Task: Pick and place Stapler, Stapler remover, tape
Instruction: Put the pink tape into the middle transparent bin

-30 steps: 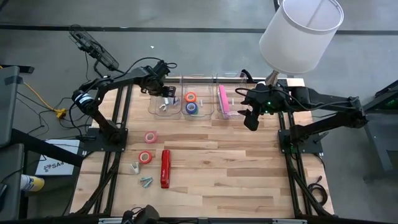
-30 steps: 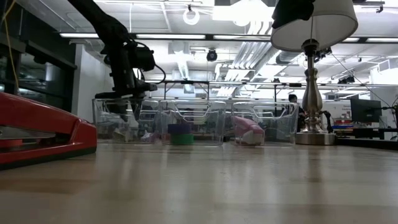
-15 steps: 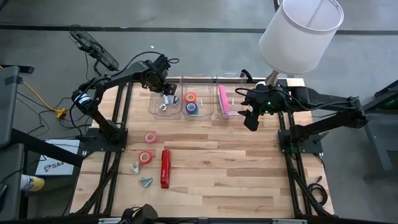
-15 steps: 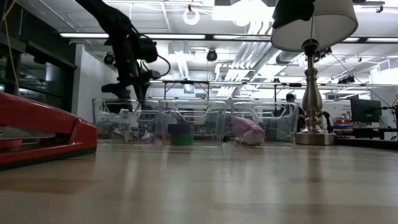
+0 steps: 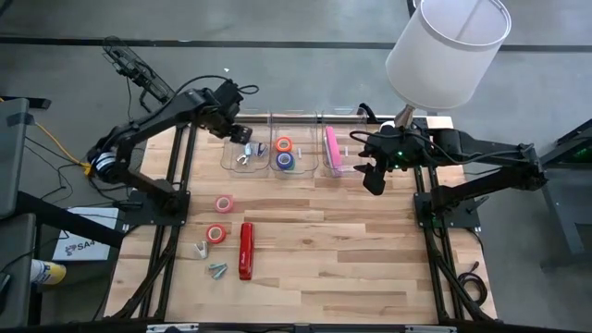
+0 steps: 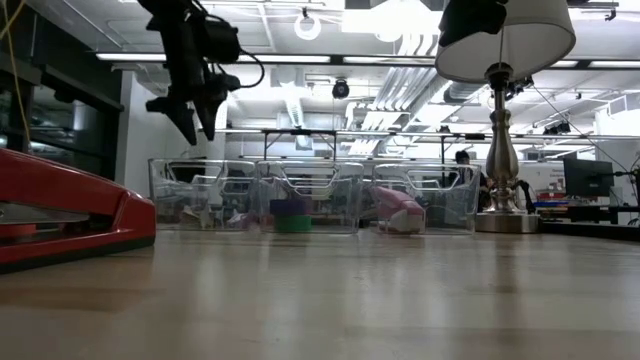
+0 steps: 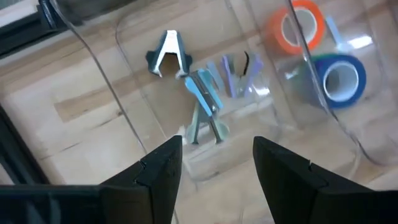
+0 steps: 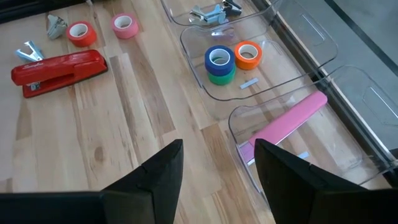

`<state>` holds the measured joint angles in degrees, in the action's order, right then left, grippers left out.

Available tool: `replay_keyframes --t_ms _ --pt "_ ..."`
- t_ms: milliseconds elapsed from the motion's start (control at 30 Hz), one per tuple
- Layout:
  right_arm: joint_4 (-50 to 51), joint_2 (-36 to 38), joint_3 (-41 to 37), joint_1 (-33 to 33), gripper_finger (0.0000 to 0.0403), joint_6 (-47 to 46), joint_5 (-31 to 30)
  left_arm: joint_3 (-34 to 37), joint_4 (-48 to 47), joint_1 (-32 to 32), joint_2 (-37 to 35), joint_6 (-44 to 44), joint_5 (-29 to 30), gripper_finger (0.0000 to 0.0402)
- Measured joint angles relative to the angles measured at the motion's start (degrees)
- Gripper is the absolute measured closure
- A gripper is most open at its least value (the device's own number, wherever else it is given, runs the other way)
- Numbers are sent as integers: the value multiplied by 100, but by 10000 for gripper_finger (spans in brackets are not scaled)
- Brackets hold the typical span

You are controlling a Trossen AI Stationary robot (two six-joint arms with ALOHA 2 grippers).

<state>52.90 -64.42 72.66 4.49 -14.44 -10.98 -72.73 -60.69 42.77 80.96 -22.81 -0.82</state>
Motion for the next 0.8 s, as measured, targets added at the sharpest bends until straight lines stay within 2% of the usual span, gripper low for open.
replay_keyframes --t_ms 333,533,800 --pt "0 0 0 0 215 9 0 2 -535 -834 -399 67 46 208" --pt "0 0 0 0 215 2 0 2 -1002 -1401 -430 155 306 208" --pt "0 0 0 0 215 -5 46 27 -1188 -2110 -427 122 339 208"
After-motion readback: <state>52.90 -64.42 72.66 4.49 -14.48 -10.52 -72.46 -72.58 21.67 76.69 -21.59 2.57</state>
